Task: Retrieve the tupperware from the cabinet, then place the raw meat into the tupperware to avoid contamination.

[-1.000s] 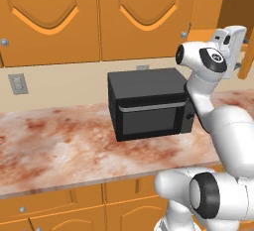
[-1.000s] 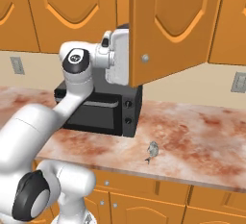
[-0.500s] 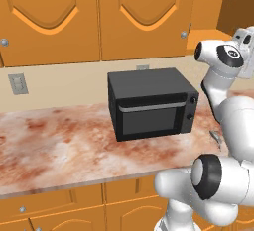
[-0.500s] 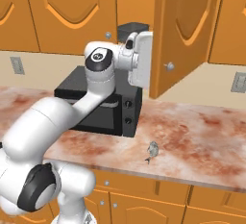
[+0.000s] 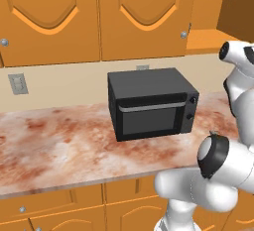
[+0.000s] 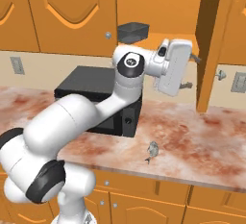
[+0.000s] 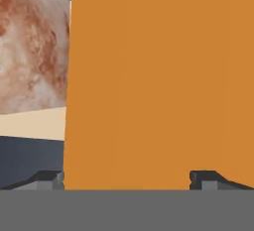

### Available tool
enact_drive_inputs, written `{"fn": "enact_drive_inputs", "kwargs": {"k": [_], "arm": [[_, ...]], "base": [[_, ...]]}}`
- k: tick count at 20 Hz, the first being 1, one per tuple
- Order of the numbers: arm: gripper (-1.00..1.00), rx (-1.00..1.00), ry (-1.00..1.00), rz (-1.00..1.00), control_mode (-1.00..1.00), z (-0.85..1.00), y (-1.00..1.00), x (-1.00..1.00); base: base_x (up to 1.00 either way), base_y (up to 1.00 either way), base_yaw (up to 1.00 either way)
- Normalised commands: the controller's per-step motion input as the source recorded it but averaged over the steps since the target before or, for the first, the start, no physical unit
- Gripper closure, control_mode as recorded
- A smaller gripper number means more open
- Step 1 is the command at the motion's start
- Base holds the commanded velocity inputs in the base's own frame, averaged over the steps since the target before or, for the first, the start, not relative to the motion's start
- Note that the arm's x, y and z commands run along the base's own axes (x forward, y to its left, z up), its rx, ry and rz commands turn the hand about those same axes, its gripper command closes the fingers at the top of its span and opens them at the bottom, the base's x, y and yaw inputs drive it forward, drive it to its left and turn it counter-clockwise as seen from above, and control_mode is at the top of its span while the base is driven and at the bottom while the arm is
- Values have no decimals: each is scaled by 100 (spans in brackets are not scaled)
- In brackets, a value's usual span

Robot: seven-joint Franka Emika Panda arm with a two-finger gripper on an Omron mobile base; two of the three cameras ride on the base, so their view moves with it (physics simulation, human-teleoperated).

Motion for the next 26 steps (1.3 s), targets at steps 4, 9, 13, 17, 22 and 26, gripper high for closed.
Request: {"fn": "enact_drive_inputs", "kwargs": {"k": [4, 9, 13, 17, 22, 26], "arm": [[-100, 8, 0, 8, -100, -14, -64, 0], [-100, 2, 1, 7, -100, -3, -14, -14], [-100, 0, 1, 9, -100, -4, 4, -32], [-100, 0, 2, 12, -100, -4, 17, -35], [-100, 0, 4, 15, -100, -5, 34, -38], [-100, 0, 2, 18, -100, -8, 47, -31]], "base": [[0, 0, 0], [0, 0, 0], [0, 0, 0], [0, 0, 0], [0, 0, 0], [0, 0, 0]]}}
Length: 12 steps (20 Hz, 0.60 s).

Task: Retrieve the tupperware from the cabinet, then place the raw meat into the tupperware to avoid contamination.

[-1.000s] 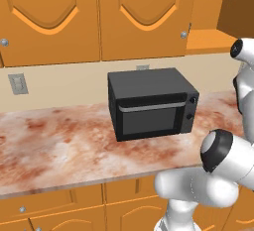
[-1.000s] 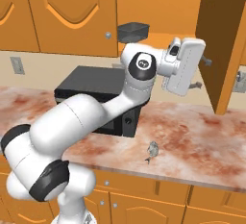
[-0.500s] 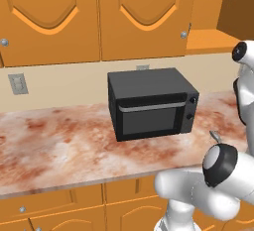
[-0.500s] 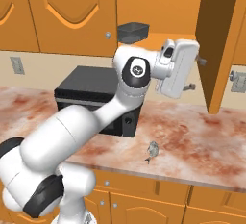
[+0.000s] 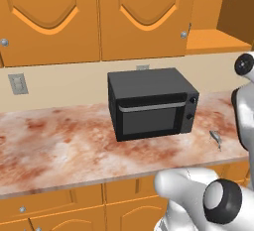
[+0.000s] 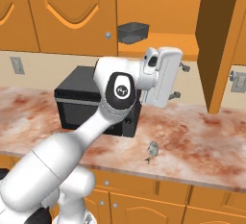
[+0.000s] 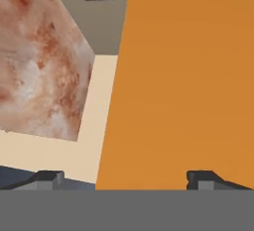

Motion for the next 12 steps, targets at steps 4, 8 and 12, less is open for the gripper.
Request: {"fn": "enact_drive_inputs", "kwargs": {"k": [4, 8, 12], "arm": [[-100, 2, 4, 21, -100, 0, 49, -26], [-100, 6, 4, 27, -100, 0, 50, -22], [-100, 7, 2, 31, -100, 0, 51, -11]], "base": [[0, 0, 0], [0, 0, 0], [0, 0, 0]]}}
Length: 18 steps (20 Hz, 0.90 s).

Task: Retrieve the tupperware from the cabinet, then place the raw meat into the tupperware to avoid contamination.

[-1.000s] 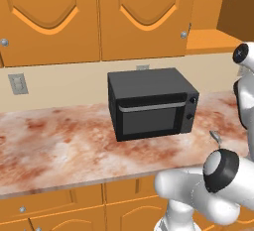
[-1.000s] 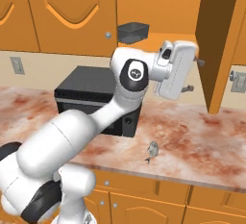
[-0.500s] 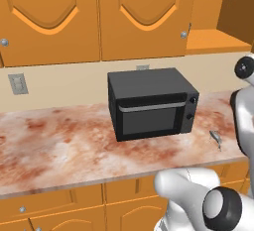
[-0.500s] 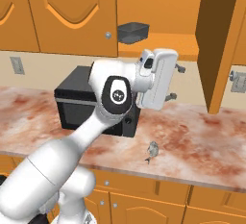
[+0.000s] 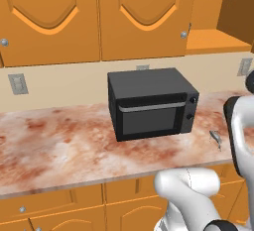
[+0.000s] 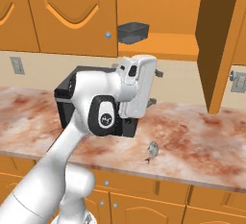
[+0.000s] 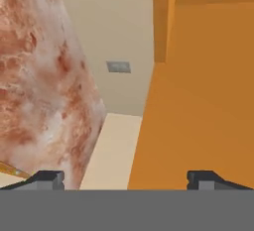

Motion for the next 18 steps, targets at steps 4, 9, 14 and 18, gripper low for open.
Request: {"fn": "enact_drive_inputs", "kwargs": {"k": [4, 9, 14, 18], "arm": [[-100, 8, 3, 35, -100, 0, 46, 0], [-100, 5, 2, 38, -100, 0, 43, 0], [-100, 5, 1, 35, -100, 0, 42, -5], [-100, 5, -1, 18, -100, 0, 45, -25]], "base": [[0, 0, 0], [0, 0, 0], [0, 0, 0], [0, 0, 0]]}}
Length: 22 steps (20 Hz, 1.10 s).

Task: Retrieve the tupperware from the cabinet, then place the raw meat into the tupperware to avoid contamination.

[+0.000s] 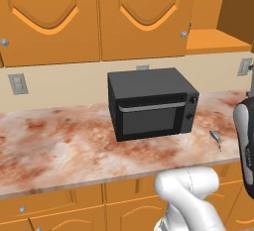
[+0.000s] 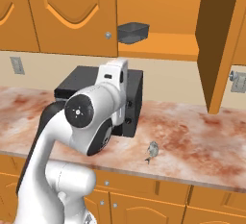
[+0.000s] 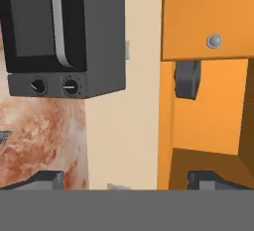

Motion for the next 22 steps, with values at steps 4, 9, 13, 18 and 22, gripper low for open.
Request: {"fn": "enact_drive_inputs", "kwargs": {"k": [4, 9, 13, 18, 22], "arm": [[-100, 8, -6, 3, -100, 0, 36, -35], [-100, 15, -8, 0, -100, 0, 30, -31], [-100, 14, 0, 0, -100, 0, 39, -13], [-100, 14, 7, 8, -100, 0, 42, -3], [-100, 18, 8, 15, -100, 0, 37, 0]], "base": [[0, 0, 0], [0, 0, 0], [0, 0, 0], [0, 0, 0], [0, 0, 0]]}}
